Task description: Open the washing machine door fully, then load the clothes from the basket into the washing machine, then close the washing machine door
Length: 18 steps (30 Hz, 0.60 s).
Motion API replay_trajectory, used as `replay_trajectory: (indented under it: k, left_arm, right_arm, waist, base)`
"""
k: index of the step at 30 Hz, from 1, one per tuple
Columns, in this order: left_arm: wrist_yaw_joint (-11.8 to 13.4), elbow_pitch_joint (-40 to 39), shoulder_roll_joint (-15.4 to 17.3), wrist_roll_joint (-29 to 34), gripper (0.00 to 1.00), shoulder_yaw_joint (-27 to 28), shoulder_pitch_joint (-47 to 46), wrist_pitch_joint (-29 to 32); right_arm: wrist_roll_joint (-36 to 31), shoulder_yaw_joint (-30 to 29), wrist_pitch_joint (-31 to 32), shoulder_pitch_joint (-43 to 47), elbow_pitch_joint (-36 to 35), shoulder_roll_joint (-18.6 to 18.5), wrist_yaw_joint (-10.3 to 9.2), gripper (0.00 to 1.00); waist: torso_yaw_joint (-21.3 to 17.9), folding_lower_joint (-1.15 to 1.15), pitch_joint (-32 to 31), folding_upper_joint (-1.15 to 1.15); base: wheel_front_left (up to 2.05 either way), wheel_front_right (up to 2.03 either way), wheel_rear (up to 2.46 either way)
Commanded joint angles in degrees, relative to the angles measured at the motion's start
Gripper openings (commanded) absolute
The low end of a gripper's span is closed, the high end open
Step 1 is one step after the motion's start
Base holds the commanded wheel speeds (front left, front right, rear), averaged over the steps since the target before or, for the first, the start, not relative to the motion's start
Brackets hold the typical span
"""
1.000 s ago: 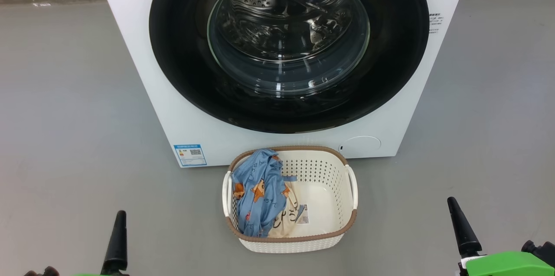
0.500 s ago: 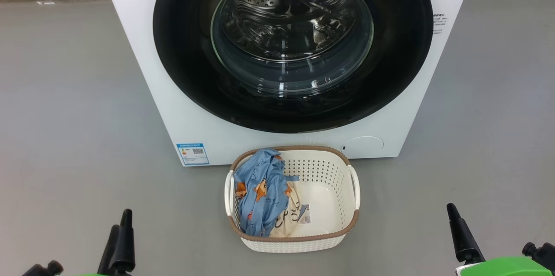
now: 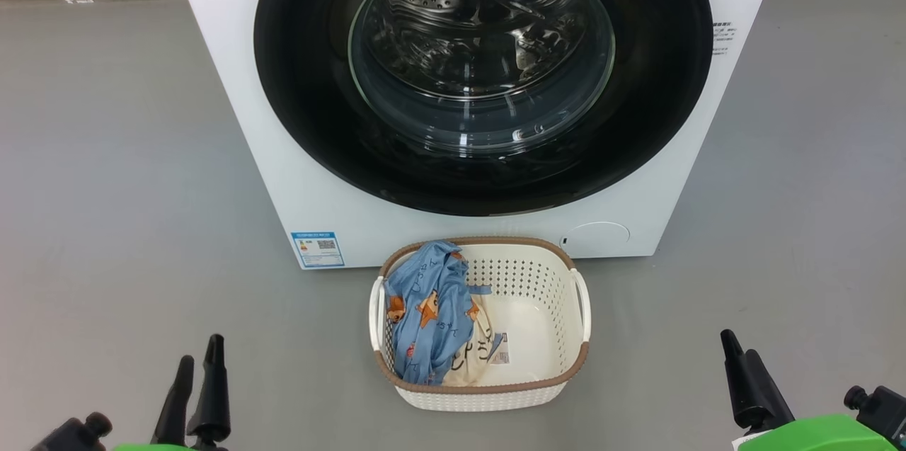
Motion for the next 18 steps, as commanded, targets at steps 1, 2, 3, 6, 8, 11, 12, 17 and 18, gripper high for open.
replay_trajectory:
  k: [1,2,3,6,8,11,12,17,18]
  left_arm:
    - [-0.1,-2.1,1.2,2.2,1.0,0.8,-0.4,-0.8]
    - [-0.1,-2.2,1.2,2.9,1.0,0.7,-0.4,-1.0]
    - [-0.1,-2.3,1.3,3.6,1.0,0.6,-0.4,-1.2]
    - [-0.1,-2.6,1.5,5.7,1.0,0.4,-0.3,-1.7]
    - [-0.2,-2.8,1.6,7.2,1.0,0.2,-0.3,-2.0]
    - [-0.2,-3.2,1.7,9.3,1.0,-0.1,-0.3,-2.5]
    - [-0.2,-3.3,1.7,10.0,1.0,-0.2,-0.3,-2.7]
    - [-0.2,-3.7,1.9,12.6,1.0,-0.6,-0.3,-3.3]
    - [-0.2,-3.8,2.0,13.3,1.0,-0.7,-0.3,-3.5]
  right_arm:
    - [-1.8,0.8,-0.9,0.1,-1.8,-1.1,0.05,1.0]
    - [-2.4,0.9,-1.0,0.2,-1.8,-1.2,0.05,1.0]
    - [-3.0,0.9,-1.2,0.2,-1.9,-1.2,0.05,1.0]
    - [-4.9,1.0,-1.7,0.3,-2.1,-1.3,0.05,1.0]
    - [-6.2,1.0,-2.0,0.4,-2.3,-1.4,0.05,1.0]
    - [-8.1,1.0,-2.5,0.5,-2.5,-1.5,0.05,1.0]
    - [-8.8,1.0,-2.7,0.5,-2.6,-1.5,0.05,1.0]
    - [-11.3,1.1,-3.4,0.6,-2.9,-1.6,0.06,1.0]
    - [-11.9,1.1,-3.5,0.6,-2.9,-1.6,0.06,1.0]
  waist:
    - [0.0,0.0,0.1,0.0]
    - [0.0,0.0,0.1,0.0]
    - [0.0,0.0,0.1,0.0]
    - [0.0,0.0,0.3,0.0]
    - [0.1,0.0,0.3,0.0]
    - [0.1,0.0,0.5,0.0]
    - [0.1,0.0,0.6,0.0]
    - [0.2,0.0,0.8,0.0]
    - [0.2,0.0,0.8,0.0]
  base:
    - [0.0,0.0,0.0]
    - [0.0,0.0,0.0]
    - [0.0,0.0,0.0]
    - [0.0,0.0,0.0]
    - [0.0,0.0,0.0]
    - [0.0,0.0,0.0]
    - [0.0,0.0,0.0]
    - [0.0,0.0,0.0]
    - [0.0,0.0,0.0]
